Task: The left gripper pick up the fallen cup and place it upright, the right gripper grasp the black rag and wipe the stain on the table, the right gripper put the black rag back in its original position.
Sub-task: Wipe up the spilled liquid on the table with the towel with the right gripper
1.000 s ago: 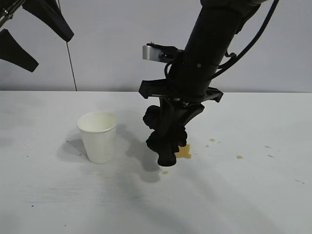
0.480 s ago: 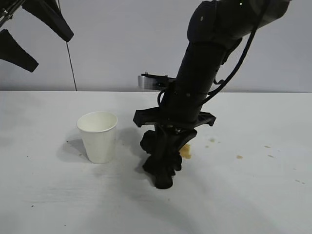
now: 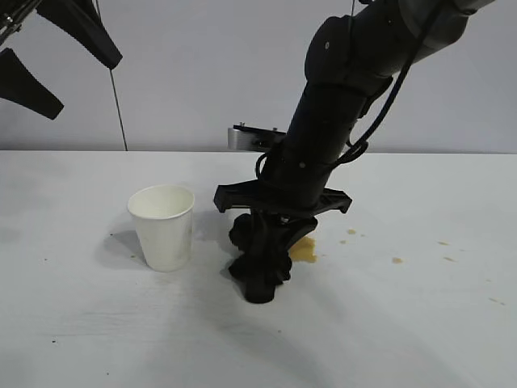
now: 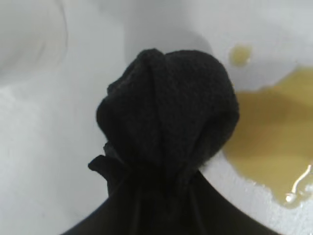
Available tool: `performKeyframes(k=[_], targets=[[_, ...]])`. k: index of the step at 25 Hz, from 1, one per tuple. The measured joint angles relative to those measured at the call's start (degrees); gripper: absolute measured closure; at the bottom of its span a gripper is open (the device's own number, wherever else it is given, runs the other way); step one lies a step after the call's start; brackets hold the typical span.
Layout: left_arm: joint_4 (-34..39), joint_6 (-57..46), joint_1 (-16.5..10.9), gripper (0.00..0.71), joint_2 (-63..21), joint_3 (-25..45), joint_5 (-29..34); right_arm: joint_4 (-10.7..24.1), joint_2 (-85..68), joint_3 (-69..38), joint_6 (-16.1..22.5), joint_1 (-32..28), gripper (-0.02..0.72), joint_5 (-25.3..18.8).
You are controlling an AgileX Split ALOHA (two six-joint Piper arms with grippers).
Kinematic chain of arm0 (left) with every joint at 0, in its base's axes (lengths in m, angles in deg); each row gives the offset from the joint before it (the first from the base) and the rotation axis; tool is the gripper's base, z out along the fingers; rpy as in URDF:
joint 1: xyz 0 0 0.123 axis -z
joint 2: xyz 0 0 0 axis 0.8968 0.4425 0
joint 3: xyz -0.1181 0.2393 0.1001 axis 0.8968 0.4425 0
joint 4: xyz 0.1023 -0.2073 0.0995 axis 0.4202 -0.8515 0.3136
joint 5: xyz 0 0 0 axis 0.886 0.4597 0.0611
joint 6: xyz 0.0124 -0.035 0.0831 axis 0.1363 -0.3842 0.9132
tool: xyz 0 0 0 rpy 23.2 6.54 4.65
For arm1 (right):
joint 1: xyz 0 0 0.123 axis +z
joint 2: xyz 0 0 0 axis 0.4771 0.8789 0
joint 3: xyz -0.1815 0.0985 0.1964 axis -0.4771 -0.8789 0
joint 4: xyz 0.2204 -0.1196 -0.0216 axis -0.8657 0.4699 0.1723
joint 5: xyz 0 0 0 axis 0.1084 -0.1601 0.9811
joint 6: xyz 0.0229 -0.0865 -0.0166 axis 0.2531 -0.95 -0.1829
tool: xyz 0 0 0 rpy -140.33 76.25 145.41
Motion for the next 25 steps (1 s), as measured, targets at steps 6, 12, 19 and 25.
performKeyframes(k=[6,12,19,25], targets=[[-0.05,0.00,0.00,0.074,0.00,0.00,0.00,0.91,0.06,0.00,3.62,0.00,0.591,4.93],[-0.05,0.00,0.00,0.074,0.00,0.00,0.31,4.29,1.04,0.11,9.19,0.00,0.591,5.98],[-0.93,0.00,0.00,0.074,0.00,0.00,1.05,6.54,1.26,1.56,12.67,-3.36,0.591,3.95],[-1.05,0.00,0.00,0.074,0.00,0.00,1.05,8.74,1.90,5.70,11.41,-6.95,0.591,-6.20]])
